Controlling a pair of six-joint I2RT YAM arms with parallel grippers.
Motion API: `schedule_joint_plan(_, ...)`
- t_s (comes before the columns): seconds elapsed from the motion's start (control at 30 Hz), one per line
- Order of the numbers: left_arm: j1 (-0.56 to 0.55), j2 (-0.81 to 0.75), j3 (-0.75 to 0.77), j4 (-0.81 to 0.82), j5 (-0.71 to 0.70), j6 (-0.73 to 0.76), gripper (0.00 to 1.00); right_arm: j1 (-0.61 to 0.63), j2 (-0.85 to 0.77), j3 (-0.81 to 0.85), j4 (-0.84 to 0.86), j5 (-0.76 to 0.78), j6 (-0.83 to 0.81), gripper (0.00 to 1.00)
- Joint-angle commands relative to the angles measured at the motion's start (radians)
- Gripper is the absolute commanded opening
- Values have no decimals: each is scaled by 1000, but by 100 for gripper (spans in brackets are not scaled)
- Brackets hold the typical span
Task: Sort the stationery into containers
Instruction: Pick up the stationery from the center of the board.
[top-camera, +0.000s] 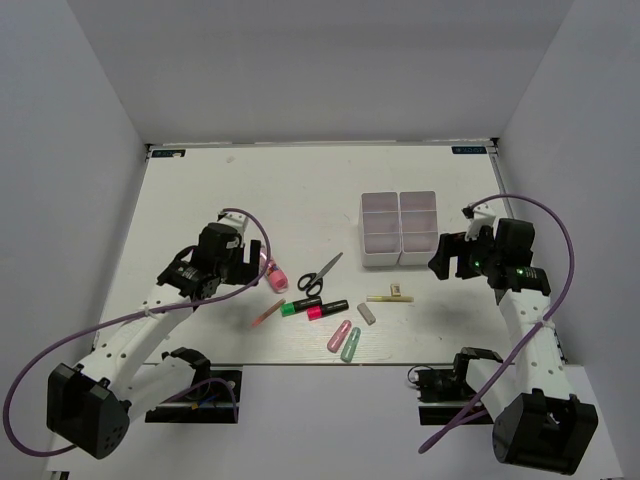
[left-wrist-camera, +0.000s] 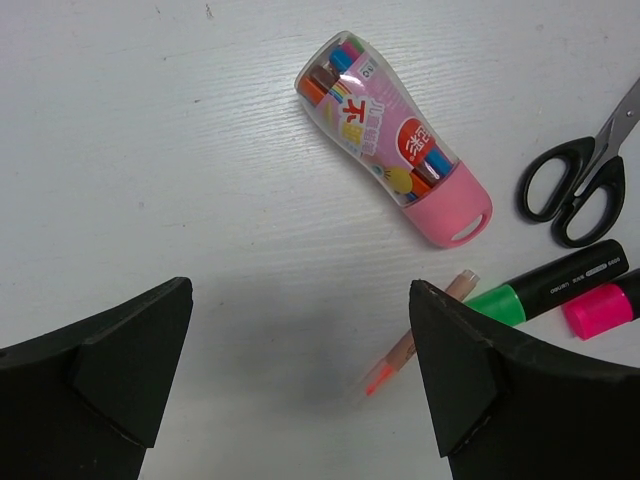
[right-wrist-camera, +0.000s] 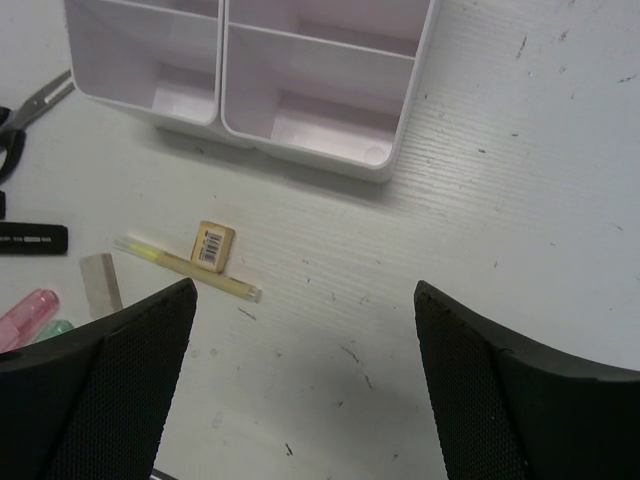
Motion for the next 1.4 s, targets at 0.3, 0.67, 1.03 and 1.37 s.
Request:
schedule_joint_plan(0.3,116,14,106,-45,155,-339,53,9,-33,6,-18,-10,-95,0)
schedule_joint_plan(0.67,112,399,443,-235,114,-760,98,10,-43,31,-55,-59,-55,91)
schedule_joint_plan(1.03,89,663,606,-324,74,-972,71,7,-67,26,-67,-35,-65,91)
schedule_joint_plan(1.37,116,778,684,-401,140,-838,89,6,-70,26,-63,-18,-70,91)
